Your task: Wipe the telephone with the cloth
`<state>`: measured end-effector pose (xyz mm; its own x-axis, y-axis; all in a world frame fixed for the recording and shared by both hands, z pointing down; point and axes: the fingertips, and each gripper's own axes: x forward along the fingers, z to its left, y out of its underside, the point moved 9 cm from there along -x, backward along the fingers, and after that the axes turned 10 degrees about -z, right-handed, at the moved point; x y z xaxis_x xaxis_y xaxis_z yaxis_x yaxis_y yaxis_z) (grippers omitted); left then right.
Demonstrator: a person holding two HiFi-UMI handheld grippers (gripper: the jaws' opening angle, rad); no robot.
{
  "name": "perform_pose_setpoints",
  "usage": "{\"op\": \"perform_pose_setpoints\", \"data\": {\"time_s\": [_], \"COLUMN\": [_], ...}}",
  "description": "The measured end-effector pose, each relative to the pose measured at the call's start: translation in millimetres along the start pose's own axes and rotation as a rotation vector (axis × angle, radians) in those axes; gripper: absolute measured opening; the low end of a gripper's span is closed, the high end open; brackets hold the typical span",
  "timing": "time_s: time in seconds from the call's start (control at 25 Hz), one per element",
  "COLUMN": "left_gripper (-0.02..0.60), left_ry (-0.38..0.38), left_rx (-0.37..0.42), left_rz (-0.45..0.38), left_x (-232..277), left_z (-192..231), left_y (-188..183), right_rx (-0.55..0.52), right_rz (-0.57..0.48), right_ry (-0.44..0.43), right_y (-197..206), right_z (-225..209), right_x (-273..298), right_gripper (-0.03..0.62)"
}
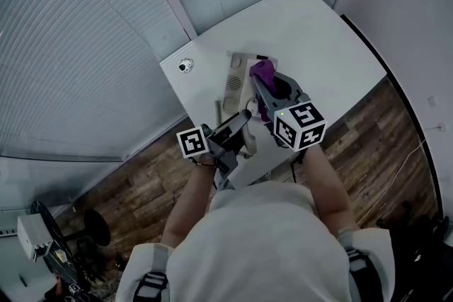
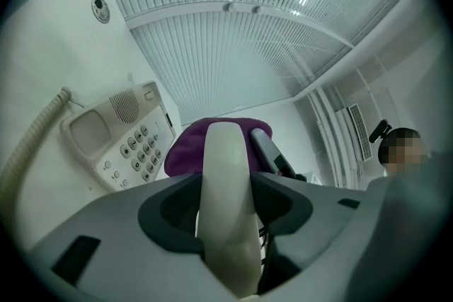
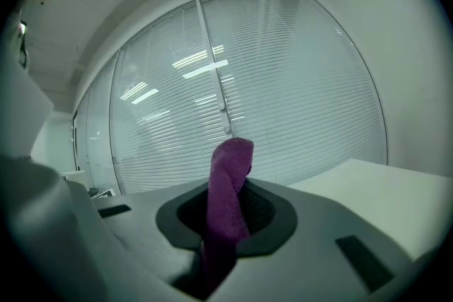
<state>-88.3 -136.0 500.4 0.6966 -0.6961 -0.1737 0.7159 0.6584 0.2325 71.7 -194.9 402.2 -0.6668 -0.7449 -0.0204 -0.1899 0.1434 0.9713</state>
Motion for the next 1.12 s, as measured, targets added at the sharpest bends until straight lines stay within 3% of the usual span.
{"op": "perform_pose_setpoints", "data": {"time_s": [0.32,1.12], "left_gripper": [0.225,0.225], "left_ry": [-0.004,0.006], "left_rx": [0.005,-0.031], "left_rz": [0.001,-0.084], "left_x": [0.7,-3.5], "left_z": [-0.9,-3.3], "left_y": [-0.9,-13.0], "right_rx": [0.012,0.056], "right_rz": [0.007,0.042], "right_ry": [-0.018,-0.103], "right_y": [3.8,21.8], "right_z": [4.9,26.0], "right_x": [-0.9,-12.1], "right_gripper": [0.060,0.060]}}
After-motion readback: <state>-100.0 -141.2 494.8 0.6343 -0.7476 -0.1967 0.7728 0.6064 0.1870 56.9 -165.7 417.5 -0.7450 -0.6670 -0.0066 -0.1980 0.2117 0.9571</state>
